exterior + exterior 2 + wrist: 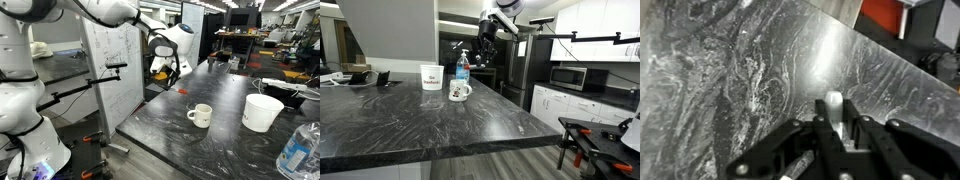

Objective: Put the marker in the white mug cup

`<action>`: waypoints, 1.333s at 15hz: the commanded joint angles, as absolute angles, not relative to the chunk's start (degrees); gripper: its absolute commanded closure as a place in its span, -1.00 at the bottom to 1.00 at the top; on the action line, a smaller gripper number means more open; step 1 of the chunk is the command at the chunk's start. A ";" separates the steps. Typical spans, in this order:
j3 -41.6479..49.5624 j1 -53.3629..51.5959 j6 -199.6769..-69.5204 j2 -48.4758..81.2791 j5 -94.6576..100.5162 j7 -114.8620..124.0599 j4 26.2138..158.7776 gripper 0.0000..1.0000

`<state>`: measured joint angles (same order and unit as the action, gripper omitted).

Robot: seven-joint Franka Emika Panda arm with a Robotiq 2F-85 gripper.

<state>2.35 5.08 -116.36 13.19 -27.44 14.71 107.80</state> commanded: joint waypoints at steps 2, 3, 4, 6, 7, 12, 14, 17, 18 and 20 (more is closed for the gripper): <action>4.47 7.46 -110.20 18.91 -30.21 17.92 100.48 0.89; 4.98 7.79 -111.38 20.02 -30.15 18.87 99.58 0.89; 5.29 8.29 -111.61 21.30 -30.61 19.32 98.38 0.89; 5.08 9.76 -111.55 23.80 -34.12 19.20 95.75 0.89; 4.86 10.43 -111.22 25.02 -36.02 19.38 94.32 0.89; 3.62 13.51 -109.68 30.83 -47.52 19.56 88.04 0.89; 3.74 14.12 -108.62 32.81 -50.76 20.34 86.45 0.89; 4.64 14.23 -107.02 34.77 -52.59 24.10 85.18 0.89; 4.94 14.18 -106.73 35.12 -52.34 25.54 84.95 0.89; 5.21 14.20 -106.90 35.61 -52.27 27.16 84.67 0.89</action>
